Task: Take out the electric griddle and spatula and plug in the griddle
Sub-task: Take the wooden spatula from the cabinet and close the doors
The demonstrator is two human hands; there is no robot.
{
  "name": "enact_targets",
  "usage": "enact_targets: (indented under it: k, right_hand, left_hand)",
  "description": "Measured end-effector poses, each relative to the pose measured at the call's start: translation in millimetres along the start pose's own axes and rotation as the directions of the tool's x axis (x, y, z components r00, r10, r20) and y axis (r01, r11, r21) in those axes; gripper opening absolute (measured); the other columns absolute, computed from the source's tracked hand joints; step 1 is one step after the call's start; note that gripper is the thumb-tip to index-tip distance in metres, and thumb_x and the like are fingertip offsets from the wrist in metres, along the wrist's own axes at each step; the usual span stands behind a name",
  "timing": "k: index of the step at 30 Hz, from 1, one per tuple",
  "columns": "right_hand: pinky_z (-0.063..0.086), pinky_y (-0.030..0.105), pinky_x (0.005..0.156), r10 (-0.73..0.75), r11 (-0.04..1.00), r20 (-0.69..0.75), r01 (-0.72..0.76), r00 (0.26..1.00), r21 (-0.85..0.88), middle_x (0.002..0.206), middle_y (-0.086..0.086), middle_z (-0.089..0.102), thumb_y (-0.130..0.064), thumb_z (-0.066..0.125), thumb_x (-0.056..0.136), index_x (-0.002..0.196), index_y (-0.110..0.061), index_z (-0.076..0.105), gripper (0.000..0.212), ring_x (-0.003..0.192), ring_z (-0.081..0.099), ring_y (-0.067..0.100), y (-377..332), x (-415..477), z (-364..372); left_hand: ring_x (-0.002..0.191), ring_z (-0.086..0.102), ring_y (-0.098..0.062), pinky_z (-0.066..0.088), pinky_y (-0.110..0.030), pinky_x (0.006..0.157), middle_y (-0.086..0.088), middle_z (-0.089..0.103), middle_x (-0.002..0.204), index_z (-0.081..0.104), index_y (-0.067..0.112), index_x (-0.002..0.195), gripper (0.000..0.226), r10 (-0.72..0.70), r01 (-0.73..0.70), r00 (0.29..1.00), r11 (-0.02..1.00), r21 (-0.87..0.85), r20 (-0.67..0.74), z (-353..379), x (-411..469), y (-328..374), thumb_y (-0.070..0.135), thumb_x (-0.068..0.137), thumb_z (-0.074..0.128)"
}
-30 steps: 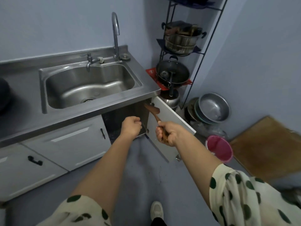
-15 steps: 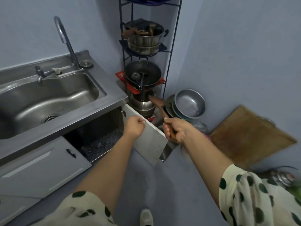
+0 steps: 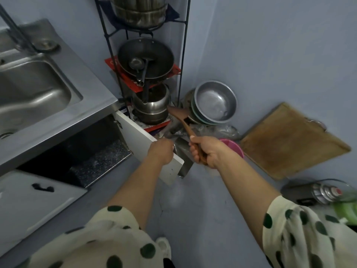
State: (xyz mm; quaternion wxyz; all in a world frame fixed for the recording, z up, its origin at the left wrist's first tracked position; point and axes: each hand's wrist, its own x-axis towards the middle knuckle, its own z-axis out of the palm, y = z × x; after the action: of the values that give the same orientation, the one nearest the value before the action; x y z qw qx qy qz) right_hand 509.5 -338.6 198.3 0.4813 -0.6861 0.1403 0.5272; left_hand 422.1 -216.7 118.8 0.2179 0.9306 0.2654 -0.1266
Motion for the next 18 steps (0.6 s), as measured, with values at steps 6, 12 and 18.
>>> enact_targets:
  k: [6, 12, 18]
  right_hand:
    - [0.040, 0.017, 0.034, 0.023, 1.000, -0.004, -0.023, 1.000, -0.017, 0.041, -0.003, 0.052, -0.026, 0.056, 0.094, 0.075, -0.012, 0.058, 0.024, 0.030, 0.047, 0.010, 0.2, 25.1, -1.0]
    - [0.040, 0.017, 0.035, 0.065, 0.998, 0.001, -0.065, 0.998, 0.001, 0.044, -0.002, 0.053, -0.027, 0.056, 0.094, 0.075, -0.013, 0.059, 0.023, 0.032, 0.047, 0.010, 5.1, 28.2, 15.3]
    - [0.036, 0.014, 0.032, 0.083, 0.990, 0.056, -0.089, 0.995, 0.110, 0.049, -0.002, 0.046, -0.024, 0.049, 0.098, 0.071, -0.014, 0.051, 0.029, 0.030, 0.041, 0.008, 16.5, 17.6, 49.4]
  left_hand:
    - [0.110, 0.057, -0.025, 0.038, -0.040, 0.104, -0.008, 0.062, 0.116, 0.062, 0.015, 0.112, 0.025, 0.003, -0.030, 0.994, 0.967, 0.255, 0.107, 15.6, 11.7, -9.3, 0.018, 0.092, 0.049]
    - [0.102, 0.061, -0.026, 0.048, -0.035, 0.084, -0.011, 0.065, 0.112, 0.063, 0.009, 0.110, 0.027, -0.061, 0.016, 0.989, 0.951, 0.310, 0.136, 13.5, -4.9, -21.2, 0.025, 0.094, 0.049]
    - [0.107, 0.060, -0.027, 0.050, -0.036, 0.086, -0.012, 0.062, 0.117, 0.062, 0.008, 0.114, 0.027, -0.120, 0.058, 0.984, 0.914, 0.400, 0.132, 17.5, -46.6, -60.3, 0.020, 0.093, 0.050]
